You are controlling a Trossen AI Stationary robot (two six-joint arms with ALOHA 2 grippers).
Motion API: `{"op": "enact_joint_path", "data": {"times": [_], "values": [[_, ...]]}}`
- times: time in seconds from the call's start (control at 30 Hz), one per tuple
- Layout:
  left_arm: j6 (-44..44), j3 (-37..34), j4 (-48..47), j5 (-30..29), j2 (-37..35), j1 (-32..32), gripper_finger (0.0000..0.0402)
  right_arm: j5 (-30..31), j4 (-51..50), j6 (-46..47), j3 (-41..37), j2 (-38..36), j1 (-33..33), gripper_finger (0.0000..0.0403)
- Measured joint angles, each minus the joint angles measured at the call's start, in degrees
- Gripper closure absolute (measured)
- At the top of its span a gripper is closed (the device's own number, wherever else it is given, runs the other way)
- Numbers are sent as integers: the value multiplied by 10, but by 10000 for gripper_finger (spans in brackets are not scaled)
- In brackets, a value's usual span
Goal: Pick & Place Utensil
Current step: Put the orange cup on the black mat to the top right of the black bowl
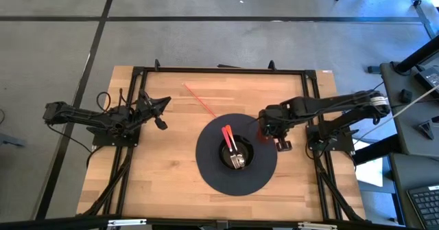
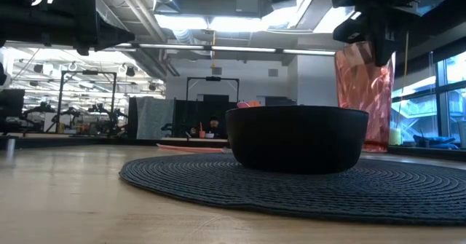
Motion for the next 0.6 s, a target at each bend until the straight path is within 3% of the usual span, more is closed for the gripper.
{"op": "enact_joint_path", "data": {"times": [0.6], "values": [[0,0,0,0,0,0,395,1,20,-2,2,57,0,388]]}}
